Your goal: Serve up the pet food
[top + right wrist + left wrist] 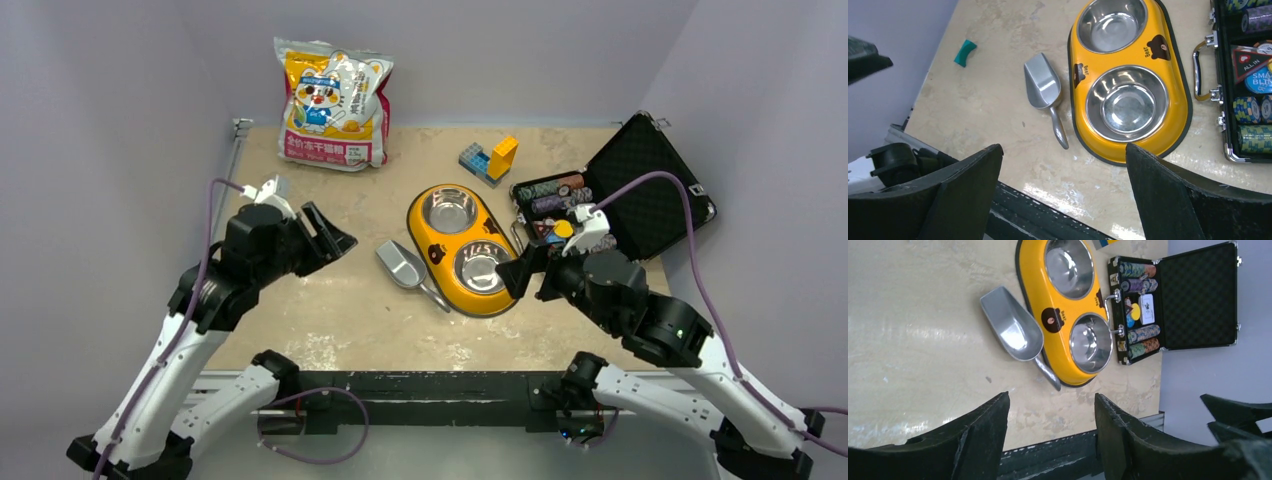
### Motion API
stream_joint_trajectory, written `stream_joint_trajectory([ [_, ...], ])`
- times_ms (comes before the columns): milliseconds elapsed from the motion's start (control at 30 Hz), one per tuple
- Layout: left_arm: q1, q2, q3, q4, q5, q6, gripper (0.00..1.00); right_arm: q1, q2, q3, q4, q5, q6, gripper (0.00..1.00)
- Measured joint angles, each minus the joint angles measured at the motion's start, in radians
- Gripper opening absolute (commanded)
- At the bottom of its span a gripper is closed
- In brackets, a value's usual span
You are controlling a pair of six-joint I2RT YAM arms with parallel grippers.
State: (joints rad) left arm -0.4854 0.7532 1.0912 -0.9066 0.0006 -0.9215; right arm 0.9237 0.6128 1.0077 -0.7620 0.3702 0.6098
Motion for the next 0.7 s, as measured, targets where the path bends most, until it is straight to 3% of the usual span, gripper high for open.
stream_joint_trajectory([
  [267,0.046,0.380,0.318,0.153,-0.010,0.019,0.77,0.000,0.055,0.030,-0.043,0.025,0.003,0.99],
  [467,0.187,0.551,0.393,0.394,0.084,-0.141,0.83,-0.034,0.115,0.063,-0.029,0.056,-0.002,0.99],
  [567,0.225,0.663,0.460,0.481,0.111,-0.218,0.81,-0.106,0.175,0.076,0.001,0.019,-0.016,0.99],
  [700,0.250,0.851,0.679,0.499,0.114,-0.238,0.76,-0.199,0.261,0.100,0.054,-0.055,-0.036,0.99],
])
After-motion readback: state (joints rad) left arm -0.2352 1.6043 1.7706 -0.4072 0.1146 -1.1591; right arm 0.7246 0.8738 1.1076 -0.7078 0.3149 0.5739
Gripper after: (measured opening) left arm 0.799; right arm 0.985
